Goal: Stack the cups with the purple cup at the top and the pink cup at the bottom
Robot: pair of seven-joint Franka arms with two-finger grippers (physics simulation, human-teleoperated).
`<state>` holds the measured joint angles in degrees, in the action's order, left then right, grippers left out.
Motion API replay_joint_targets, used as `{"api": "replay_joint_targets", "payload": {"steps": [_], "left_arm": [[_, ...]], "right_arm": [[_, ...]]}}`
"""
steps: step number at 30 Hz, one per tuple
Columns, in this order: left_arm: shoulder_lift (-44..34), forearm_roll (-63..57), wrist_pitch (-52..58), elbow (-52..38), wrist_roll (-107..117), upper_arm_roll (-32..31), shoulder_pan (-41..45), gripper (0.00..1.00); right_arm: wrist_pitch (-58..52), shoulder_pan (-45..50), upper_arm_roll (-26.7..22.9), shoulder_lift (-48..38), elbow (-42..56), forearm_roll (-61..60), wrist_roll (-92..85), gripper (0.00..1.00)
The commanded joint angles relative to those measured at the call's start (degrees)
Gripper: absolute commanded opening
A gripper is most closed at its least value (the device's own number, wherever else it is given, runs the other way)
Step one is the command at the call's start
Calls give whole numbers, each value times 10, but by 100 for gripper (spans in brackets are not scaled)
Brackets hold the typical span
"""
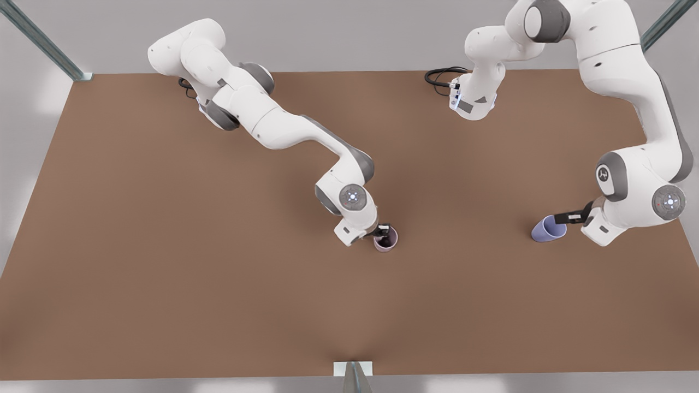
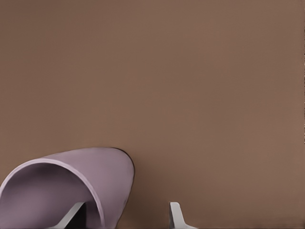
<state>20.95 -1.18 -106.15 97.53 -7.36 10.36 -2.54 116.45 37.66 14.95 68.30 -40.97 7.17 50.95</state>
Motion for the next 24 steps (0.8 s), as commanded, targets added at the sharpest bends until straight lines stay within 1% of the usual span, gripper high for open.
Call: {"api": "replay_joint_targets", "payload": {"steps": [1, 3, 4, 5, 6, 7, 10, 11, 12, 13, 14, 15, 16, 18, 19, 20, 22, 23, 24], "left_arm": [[8, 5, -106, 10, 1, 0, -10, 100], [10, 5, -143, 46, 1, 0, -25, 100], [10, 5, -159, 59, 0, 0, -30, 100], [10, 6, -162, 71, 0, 0, -34, 100], [17, 6, -162, 74, 0, -1, -50, 100], [26, 6, -164, 74, -1, 0, -55, 100], [45, 5, -165, 75, -1, 0, -57, 100], [49, 5, -176, 80, -1, 0, -57, 100], [52, 5, -186, 86, -1, 0, -59, 100], [57, 5, -189, 87, -1, 0, -62, 100], [59, 5, -189, 88, -1, 0, -63, 100], [66, 6, -191, 87, -1, -1, -63, 100], [70, 6, -209, 91, -1, 0, -63, 100], [77, 6, -209, 92, -1, -1, -64, 100], [81, 6, -208, 93, 0, -2, -64, 100], [82, 7, -208, 98, 2, -5, -64, 100], [81, 37, -198, 100, 8, -7, -64, 46], [81, 38, -194, 100, 9, -7, -64, 39], [80, 43, -190, 102, 9, -8, -64, 37]], "right_arm": [[4, 0, 0, -2, 0, -6, 71, 100], [-5, 0, 4, -17, 0, -12, 78, 100], [-18, -3, 3, -47, -2, -13, 78, 100], [-75, -11, 3, -89, -5, -13, 75, 100], [-118, -41, 3, -135, -17, -11, 68, 100], [-169, -90, 3, -194, -39, -8, 21, 100], [-363, -226, 3, -333, -83, -11, -116, 100], [-409, -228, -1, -354, -81, 0, -109, 100], [-441, -254, -2, -371, -90, 6, -157, 100], [-438, -284, -1, -392, -125, 5, -192, 100], [-400, -320, 2, -436, -202, -1, -221, 100], [-311, -352, 3, -511, -333, -3, -277, 100], [-283, -362, 1, -540, -379, -3, -317, 100], [-267, -432, 0, -545, -410, -4, -420, 100], [-228, -458, -3, -577, -462, -29, -476, 100], [-186, -457, -43, -607, -508, -48, -550, 100], [-176, -455, -58, -605, -506, -50, -768, 100], [-163, -454, -68, -604, -505, -48, -892, 100], [-134, -453, -68, -603, -506, -46, -1017, 100]]}}
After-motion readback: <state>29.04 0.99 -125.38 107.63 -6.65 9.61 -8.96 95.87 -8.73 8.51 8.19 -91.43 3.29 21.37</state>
